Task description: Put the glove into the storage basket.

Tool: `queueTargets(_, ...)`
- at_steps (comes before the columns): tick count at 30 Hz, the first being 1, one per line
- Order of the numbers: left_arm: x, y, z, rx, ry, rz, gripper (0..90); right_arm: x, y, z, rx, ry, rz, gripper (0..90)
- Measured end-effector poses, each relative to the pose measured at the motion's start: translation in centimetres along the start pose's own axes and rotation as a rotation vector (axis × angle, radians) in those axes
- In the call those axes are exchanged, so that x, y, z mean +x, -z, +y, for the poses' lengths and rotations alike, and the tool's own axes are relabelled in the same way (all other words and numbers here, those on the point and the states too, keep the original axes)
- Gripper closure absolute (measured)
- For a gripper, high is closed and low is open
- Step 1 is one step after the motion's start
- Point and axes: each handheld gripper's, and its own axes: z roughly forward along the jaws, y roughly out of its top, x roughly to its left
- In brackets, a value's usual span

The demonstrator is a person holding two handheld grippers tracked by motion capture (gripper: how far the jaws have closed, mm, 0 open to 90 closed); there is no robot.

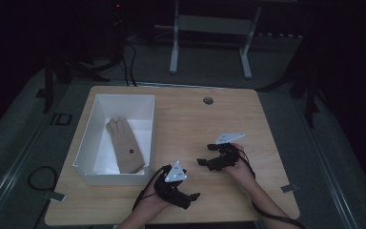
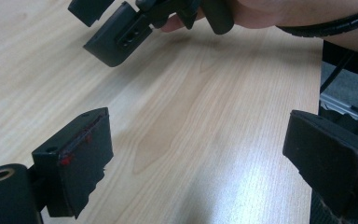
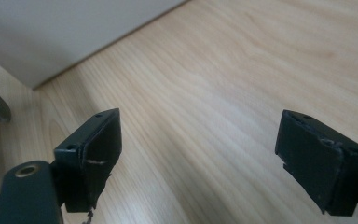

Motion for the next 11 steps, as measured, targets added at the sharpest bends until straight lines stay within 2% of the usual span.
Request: queueTargets(11,0.2,-0.5,-1.1,-0.002,0.013,-0.012,8.5,-0.5,0.2,-1.4,-0.015,0.014,-0.020,15.4)
